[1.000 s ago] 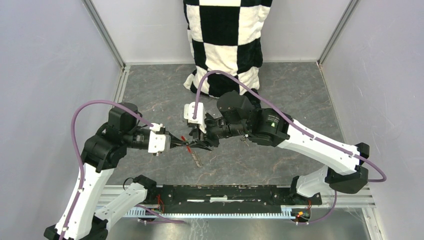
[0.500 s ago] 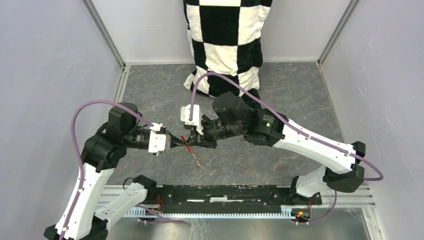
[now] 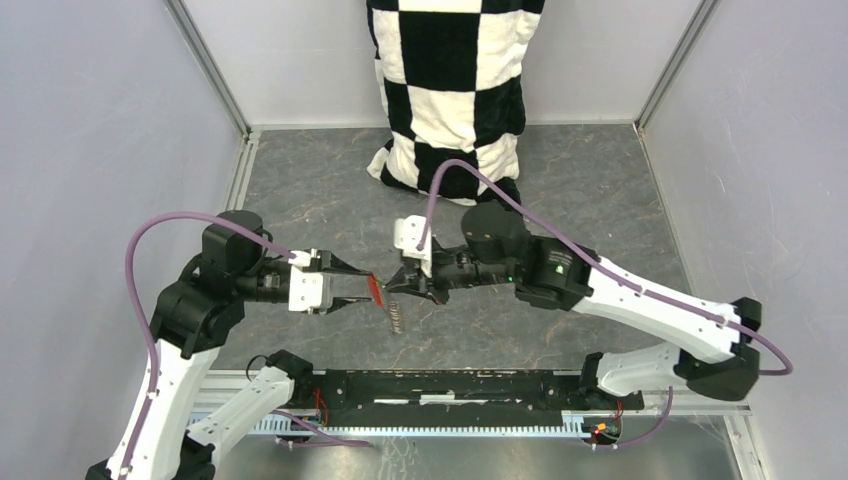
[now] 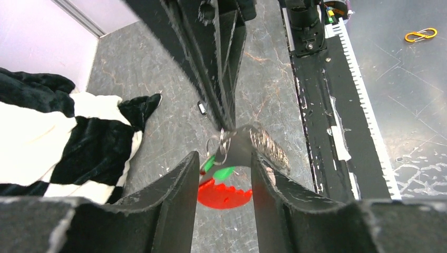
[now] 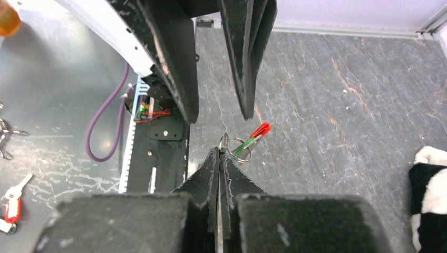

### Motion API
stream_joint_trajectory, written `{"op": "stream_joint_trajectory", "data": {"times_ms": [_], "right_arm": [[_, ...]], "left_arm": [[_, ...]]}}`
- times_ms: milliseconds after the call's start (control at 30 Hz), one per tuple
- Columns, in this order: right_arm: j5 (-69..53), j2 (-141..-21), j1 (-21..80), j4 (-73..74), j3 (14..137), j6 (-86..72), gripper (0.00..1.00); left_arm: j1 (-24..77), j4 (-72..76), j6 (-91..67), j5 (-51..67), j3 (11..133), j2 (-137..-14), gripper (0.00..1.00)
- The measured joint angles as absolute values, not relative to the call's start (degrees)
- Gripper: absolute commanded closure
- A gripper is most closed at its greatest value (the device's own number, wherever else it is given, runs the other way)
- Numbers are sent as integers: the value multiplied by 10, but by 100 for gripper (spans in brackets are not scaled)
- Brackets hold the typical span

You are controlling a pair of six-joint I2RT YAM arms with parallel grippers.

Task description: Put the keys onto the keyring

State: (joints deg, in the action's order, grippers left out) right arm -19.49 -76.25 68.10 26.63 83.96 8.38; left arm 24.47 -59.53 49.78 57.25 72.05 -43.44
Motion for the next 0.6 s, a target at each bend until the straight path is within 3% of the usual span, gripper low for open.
{"op": "stream_joint_trajectory", "data": {"times_ms": [200, 400, 600], "right_arm": [[-226, -670, 662, 114, 704, 34, 100], [-275, -657, 649, -50, 620, -47, 100], [-298, -665, 648, -169, 573, -110, 100]], "left_arm": [[245, -604, 499, 572, 726, -423, 52], [245, -584, 499, 579, 712, -409, 49], [245, -521, 481, 598, 689, -389, 59]]}}
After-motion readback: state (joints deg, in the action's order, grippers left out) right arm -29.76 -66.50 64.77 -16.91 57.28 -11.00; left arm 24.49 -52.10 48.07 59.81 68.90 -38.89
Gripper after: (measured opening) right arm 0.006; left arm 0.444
